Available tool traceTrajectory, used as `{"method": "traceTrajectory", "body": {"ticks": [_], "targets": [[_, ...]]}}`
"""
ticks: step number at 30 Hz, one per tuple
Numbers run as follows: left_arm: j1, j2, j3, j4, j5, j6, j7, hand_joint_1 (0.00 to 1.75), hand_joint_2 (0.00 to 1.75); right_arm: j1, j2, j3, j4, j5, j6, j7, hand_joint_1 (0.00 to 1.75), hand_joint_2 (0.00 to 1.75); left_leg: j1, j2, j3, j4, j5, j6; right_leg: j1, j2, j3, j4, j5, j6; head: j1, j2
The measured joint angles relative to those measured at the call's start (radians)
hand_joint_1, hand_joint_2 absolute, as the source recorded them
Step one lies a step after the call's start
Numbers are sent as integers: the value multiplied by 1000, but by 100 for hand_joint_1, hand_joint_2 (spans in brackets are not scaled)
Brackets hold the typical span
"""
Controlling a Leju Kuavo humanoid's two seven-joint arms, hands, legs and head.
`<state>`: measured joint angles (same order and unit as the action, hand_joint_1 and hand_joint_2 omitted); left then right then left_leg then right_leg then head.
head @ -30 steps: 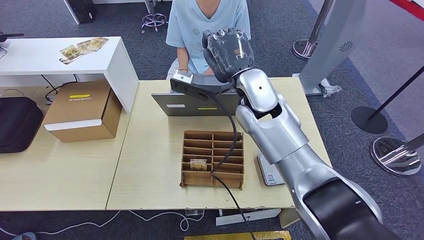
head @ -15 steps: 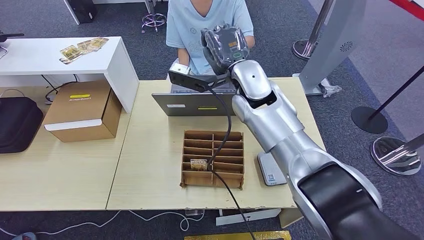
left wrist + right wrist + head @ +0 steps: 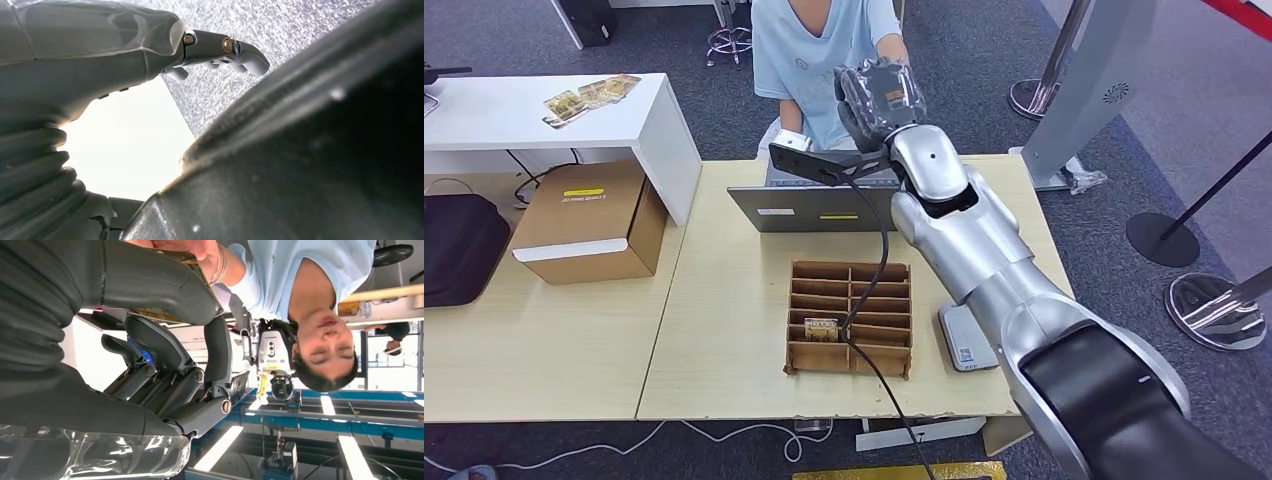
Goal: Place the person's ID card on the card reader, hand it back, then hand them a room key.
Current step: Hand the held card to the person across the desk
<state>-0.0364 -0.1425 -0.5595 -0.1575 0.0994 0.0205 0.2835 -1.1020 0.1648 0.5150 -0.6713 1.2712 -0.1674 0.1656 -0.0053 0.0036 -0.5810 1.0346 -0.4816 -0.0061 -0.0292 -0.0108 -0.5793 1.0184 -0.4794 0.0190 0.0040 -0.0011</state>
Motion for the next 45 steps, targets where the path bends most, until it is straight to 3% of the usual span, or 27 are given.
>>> {"method": "traceTrajectory", "body": {"ticks": [22, 24, 28, 45], "targets": [[31, -8, 79, 0, 89, 57, -38, 0, 175, -23, -6, -6, 60, -3, -20, -5, 175, 175, 0, 1, 0, 0, 0, 0, 0, 0, 0, 0, 0, 0, 0, 0], [34, -10, 91, 0, 99, 64, -40, 0, 175, -23, -6, -7, 61, -3, -20, -5, 164, 175, 0, 1, 0, 0, 0, 0, 0, 0, 0, 0, 0, 0, 0, 0], [39, -14, 117, 0, 120, 75, -43, 0, 175, -23, -6, -10, 62, -3, -21, -7, 3, 175, 0, 1, 0, 0, 0, 0, 0, 1, 0, 0, 0, 0, 0, 0], [62, -24, 188, 0, 195, 114, -74, 0, 175, -28, -6, -20, 78, -3, -26, -10, 0, 175, 0, 1, 0, 0, 0, 0, 0, 1, 0, 0, 0, 0, 0, 0]]}}
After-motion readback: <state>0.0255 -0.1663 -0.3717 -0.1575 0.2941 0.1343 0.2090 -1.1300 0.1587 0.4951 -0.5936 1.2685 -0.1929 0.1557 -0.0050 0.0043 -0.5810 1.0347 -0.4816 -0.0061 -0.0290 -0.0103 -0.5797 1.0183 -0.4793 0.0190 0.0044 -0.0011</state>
